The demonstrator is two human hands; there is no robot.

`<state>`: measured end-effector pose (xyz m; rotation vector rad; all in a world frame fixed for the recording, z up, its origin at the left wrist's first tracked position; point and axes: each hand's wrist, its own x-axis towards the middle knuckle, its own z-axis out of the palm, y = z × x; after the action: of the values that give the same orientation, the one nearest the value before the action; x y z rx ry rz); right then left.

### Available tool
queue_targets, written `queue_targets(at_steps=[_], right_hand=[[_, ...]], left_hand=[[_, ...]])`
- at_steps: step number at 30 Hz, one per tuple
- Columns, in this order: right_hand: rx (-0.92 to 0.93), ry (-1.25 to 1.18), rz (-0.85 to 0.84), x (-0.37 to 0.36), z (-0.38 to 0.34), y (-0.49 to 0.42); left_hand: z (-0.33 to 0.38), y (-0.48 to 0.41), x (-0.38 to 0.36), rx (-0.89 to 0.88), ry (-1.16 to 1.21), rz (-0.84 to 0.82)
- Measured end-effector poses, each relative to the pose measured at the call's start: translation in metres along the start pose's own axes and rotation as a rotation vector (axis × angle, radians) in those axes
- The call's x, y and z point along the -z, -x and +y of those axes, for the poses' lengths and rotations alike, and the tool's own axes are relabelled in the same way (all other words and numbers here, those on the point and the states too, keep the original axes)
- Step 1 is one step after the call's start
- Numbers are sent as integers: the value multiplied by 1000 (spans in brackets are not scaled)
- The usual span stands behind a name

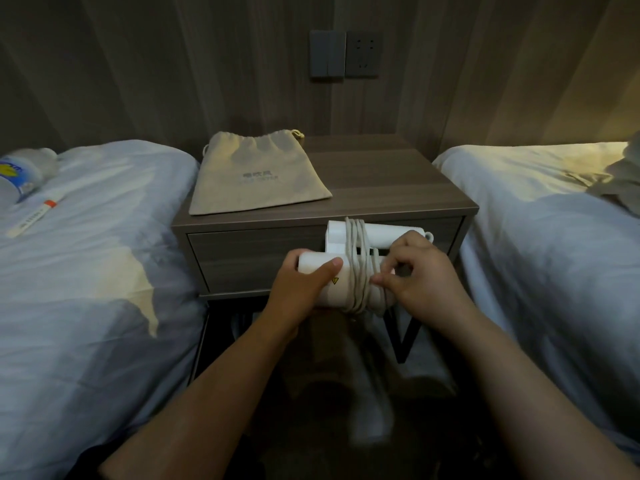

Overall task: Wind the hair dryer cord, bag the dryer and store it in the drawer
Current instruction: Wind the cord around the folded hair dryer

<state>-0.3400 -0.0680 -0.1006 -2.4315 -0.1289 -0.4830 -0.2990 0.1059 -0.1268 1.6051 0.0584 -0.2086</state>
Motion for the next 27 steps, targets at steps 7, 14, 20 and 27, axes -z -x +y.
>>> queue_targets(at_steps=[7,14,20,27], right_hand=[[109,54,19,0,3,0],[151,84,-284,13,8,0],[197,240,-271,12,2,3],[195,352,-264,7,2,0]], left_hand=[[7,3,4,117,82,-51],[11,6,11,229,184,-86],[11,8,12,275,241,-143],[8,10,7,265,199,-117]])
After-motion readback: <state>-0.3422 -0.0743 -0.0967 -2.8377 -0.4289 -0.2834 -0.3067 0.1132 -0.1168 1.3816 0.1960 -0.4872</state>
